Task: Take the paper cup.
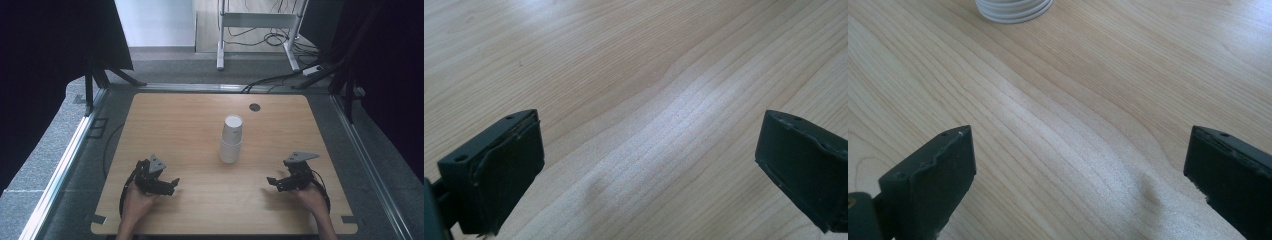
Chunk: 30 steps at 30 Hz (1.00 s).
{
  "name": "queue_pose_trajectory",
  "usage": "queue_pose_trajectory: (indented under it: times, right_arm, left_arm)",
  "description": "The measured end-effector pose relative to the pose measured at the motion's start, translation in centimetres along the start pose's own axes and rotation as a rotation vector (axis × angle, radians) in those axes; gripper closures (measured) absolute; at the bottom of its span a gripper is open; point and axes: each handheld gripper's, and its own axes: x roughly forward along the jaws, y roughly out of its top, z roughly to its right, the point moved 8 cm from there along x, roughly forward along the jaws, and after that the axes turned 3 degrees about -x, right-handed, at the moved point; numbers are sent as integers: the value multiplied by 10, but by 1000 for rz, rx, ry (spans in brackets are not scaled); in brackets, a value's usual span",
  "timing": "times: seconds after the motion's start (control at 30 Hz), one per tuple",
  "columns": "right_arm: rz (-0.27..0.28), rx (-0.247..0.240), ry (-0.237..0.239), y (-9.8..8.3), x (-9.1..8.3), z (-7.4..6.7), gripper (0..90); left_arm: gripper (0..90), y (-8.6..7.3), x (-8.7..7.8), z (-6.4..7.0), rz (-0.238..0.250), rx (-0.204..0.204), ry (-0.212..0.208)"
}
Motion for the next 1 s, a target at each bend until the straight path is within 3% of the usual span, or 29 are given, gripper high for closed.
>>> queue_pose_trajectory:
  times: [0.5, 0.77, 1.0]
  right_arm:
    - [2, -6, 16, 1, 0, -3, 5]
    - [7, -7, 32, 3, 0, -6, 5]
    - [23, -14, 32, 7, -4, -7, 5]
  left_arm:
    - [0, -1, 4, 4, -13, -5, -31]
    - [0, 2, 5, 7, 2, -37, -76]
    - [0, 6, 6, 10, 0, -19, -82]
